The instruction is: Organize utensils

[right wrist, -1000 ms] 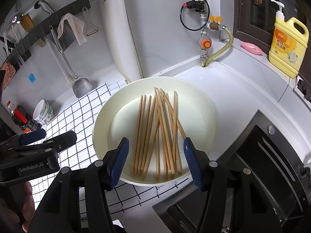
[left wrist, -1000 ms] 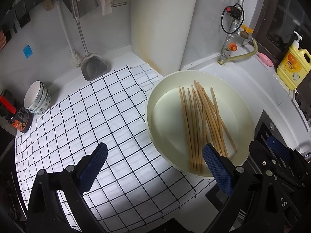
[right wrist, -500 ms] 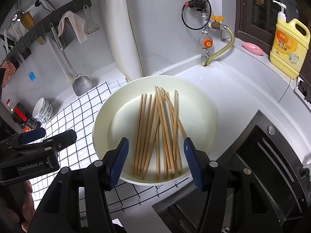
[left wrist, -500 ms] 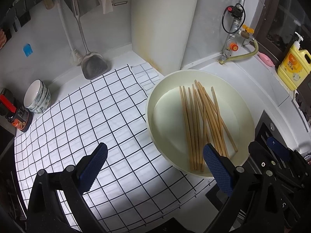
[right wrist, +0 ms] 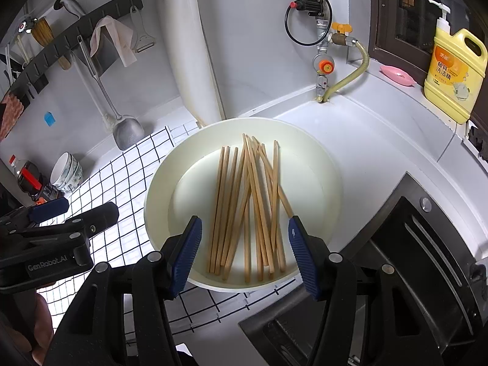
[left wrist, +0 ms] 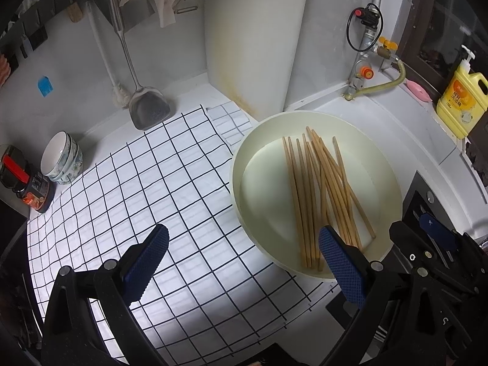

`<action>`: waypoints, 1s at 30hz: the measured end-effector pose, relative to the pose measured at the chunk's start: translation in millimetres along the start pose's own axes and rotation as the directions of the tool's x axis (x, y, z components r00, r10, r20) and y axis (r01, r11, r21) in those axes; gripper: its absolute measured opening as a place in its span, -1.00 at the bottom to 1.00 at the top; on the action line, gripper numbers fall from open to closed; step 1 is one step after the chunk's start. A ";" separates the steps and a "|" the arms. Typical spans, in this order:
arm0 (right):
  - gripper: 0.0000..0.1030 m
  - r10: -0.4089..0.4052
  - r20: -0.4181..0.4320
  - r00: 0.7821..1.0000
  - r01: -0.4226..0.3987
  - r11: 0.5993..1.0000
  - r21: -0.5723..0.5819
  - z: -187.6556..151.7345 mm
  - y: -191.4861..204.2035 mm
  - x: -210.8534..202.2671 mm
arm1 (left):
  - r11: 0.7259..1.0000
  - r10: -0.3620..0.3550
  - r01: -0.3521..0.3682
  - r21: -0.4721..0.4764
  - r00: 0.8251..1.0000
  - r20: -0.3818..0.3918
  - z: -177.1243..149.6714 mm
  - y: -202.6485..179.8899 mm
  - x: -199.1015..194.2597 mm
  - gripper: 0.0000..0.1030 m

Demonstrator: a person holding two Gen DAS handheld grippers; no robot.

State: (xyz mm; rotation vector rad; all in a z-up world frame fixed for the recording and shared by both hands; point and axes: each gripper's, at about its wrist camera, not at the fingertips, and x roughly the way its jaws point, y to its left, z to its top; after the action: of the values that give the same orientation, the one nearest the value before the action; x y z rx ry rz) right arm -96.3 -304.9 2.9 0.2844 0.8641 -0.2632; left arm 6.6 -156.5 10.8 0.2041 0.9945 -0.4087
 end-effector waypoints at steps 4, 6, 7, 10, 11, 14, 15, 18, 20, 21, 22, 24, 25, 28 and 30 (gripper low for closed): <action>0.10 0.001 -0.001 1.000 -0.001 1.000 -0.001 0.5 0.2 -0.2 | 1.000 -0.001 0.001 -0.002 1.000 0.002 0.2 -0.4 -0.9 0.88; 0.10 0.002 0.000 1.000 -0.002 1.000 -0.003 0.2 0.0 0.5 | 1.000 -0.003 0.003 -0.005 1.000 0.003 0.3 -0.3 -1.5 0.88; 0.10 0.002 -0.001 1.000 -0.002 1.000 -0.003 0.5 -0.3 0.8 | 1.000 -0.002 0.002 -0.006 1.000 0.002 0.1 -0.4 -1.3 0.88; 0.10 0.002 -0.001 1.000 -0.002 1.000 -0.002 -0.2 0.1 0.5 | 1.000 -0.007 0.007 -0.008 1.000 0.001 0.4 -0.2 -1.7 0.88; 0.10 0.002 -0.002 1.000 -0.002 1.000 -0.002 0.3 0.3 0.8 | 1.000 -0.008 0.008 -0.009 1.000 0.001 0.5 -0.4 -1.7 0.88; 0.10 0.003 -0.002 1.000 -0.003 1.000 -0.002 -0.3 -0.1 1.2 | 1.000 -0.016 0.016 -0.010 1.000 -0.002 -0.3 -0.8 -1.6 0.88; 0.10 0.002 -0.003 1.000 -0.002 1.000 -0.002 -0.1 -0.1 1.5 | 1.000 -0.017 0.017 -0.009 1.000 -0.003 -0.6 -1.1 -1.5 0.88; 0.10 0.003 -0.005 1.000 -0.003 1.000 -0.001 -0.7 0.0 1.8 | 1.000 -0.018 0.018 -0.011 1.000 -0.005 -1.2 -1.9 -0.5 0.88; 0.10 0.003 -0.004 1.000 -0.003 1.000 -0.002 -0.3 -0.1 1.8 | 1.000 -0.024 0.024 -0.011 1.000 0.000 -1.6 -1.2 -0.6 0.88; 0.10 0.003 -0.004 1.000 -0.003 1.000 -0.002 0.2 -0.1 1.8 | 1.000 -0.025 0.025 -0.012 1.000 0.005 -1.9 -0.7 -1.2 0.88; 0.10 0.002 -0.005 1.000 -0.003 1.000 -0.002 0.1 -0.1 1.8 | 1.000 -0.028 0.028 -0.013 1.000 0.012 -2.1 -0.5 -2.3 0.88; 0.10 0.003 -0.006 1.000 -0.003 1.000 -0.002 0.0 -0.1 1.9 | 0.999 -0.038 0.038 -0.010 0.999 0.019 -2.1 -0.7 -3.7 0.88; 0.10 0.003 -0.007 1.000 -0.003 1.000 -0.003 -0.9 0.2 2.5 | 0.999 -0.038 0.038 -0.008 0.999 0.020 -2.1 -1.5 -4.2 0.88; 0.10 0.005 -0.008 1.000 -0.005 1.000 -0.005 -2.2 0.7 3.4 | 0.999 -0.042 0.042 -0.006 0.999 0.005 -1.5 -3.0 -2.4 0.88; 0.10 0.005 -0.010 1.000 -0.005 1.000 -0.005 -2.5 0.9 3.8 | 1.000 -0.028 0.028 -0.006 1.000 0.000 -1.7 -4.3 -2.0 0.88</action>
State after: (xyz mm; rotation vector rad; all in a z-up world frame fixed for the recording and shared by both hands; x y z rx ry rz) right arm -95.5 -303.7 -1.5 0.2836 0.8734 -0.2553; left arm 2.5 -159.3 11.7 0.1851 0.9995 -0.4319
